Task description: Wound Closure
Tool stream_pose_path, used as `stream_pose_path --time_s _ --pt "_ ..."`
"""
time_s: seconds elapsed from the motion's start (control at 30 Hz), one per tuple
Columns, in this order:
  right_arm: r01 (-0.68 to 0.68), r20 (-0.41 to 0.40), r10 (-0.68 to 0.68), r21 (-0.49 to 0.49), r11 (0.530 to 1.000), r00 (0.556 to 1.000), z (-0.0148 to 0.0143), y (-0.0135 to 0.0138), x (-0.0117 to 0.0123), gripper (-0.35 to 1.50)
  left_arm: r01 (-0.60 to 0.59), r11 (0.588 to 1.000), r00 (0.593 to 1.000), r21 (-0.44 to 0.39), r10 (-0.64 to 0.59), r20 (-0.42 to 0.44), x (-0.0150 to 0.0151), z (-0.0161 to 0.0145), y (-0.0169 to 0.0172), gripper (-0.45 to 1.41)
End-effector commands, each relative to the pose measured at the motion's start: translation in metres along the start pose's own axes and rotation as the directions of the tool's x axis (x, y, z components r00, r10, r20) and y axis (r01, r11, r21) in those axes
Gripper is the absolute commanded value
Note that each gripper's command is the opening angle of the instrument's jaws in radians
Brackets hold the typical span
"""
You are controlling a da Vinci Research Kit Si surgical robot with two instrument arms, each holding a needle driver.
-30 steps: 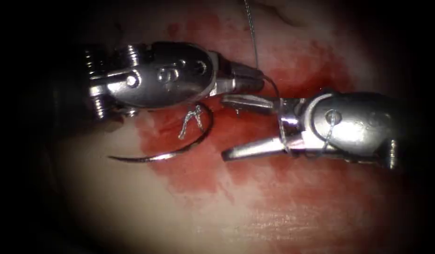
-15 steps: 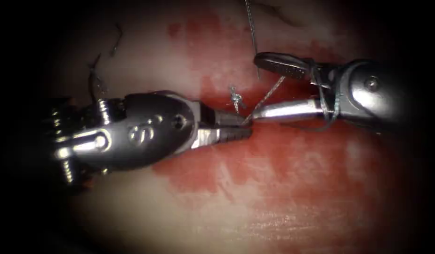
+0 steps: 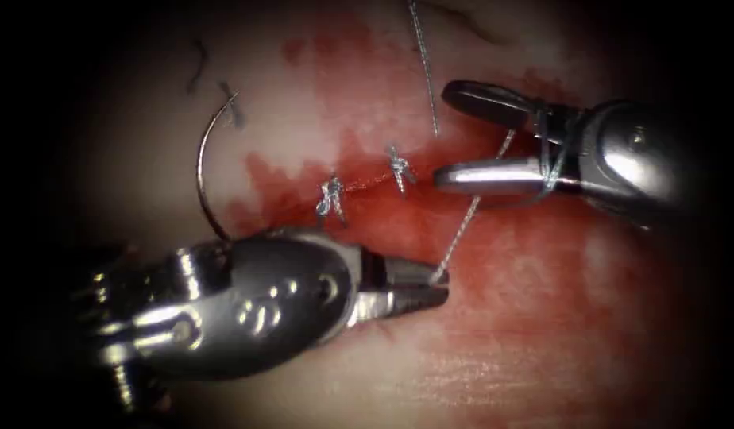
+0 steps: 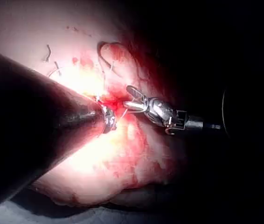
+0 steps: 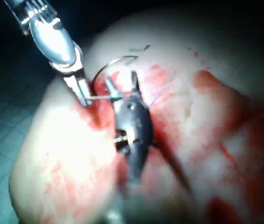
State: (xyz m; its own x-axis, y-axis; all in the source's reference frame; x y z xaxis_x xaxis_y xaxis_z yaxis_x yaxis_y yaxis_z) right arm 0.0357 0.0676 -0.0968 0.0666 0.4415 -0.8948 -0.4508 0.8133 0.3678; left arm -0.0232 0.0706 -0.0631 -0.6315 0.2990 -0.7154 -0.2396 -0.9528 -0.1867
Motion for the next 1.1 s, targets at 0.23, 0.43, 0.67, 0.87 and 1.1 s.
stream_pose_path --time_s 0.23,0.43,0.67,0.87,1.1 --pt "0.000 0.035 0.001 -0.027 1.000 0.999 0.0018 0.0002 -0.0020 0.51 0.000 1.000 1.000 -0.004 0.000 0.003 0.0001 0.0005 0.0003 -0.35" --pt "-0.021 0.072 0.025 -0.048 0.999 0.997 0.0024 0.0011 -0.0033 0.52 0.008 1.000 1.000 -0.005 -0.008 0.002 -0.0001 0.0001 0.0007 -0.35" --pt "-0.034 0.097 0.042 -0.085 0.996 0.994 0.0035 0.0025 -0.0043 0.56 0.019 1.000 1.000 -0.007 -0.019 0.004 -0.0001 0.0002 0.0008 -0.35" --pt "-0.044 0.098 0.054 -0.103 0.994 0.994 0.0052 0.0035 -0.0040 0.57 0.037 0.999 0.999 -0.005 -0.037 0.003 0.0009 -0.0003 -0.0022 -0.35" --pt "-0.056 0.100 0.068 -0.120 0.991 0.993 0.0055 0.0054 -0.0040 0.59 0.055 0.998 0.999 0.007 -0.055 0.003 0.0005 0.0005 -0.0043 -0.35"
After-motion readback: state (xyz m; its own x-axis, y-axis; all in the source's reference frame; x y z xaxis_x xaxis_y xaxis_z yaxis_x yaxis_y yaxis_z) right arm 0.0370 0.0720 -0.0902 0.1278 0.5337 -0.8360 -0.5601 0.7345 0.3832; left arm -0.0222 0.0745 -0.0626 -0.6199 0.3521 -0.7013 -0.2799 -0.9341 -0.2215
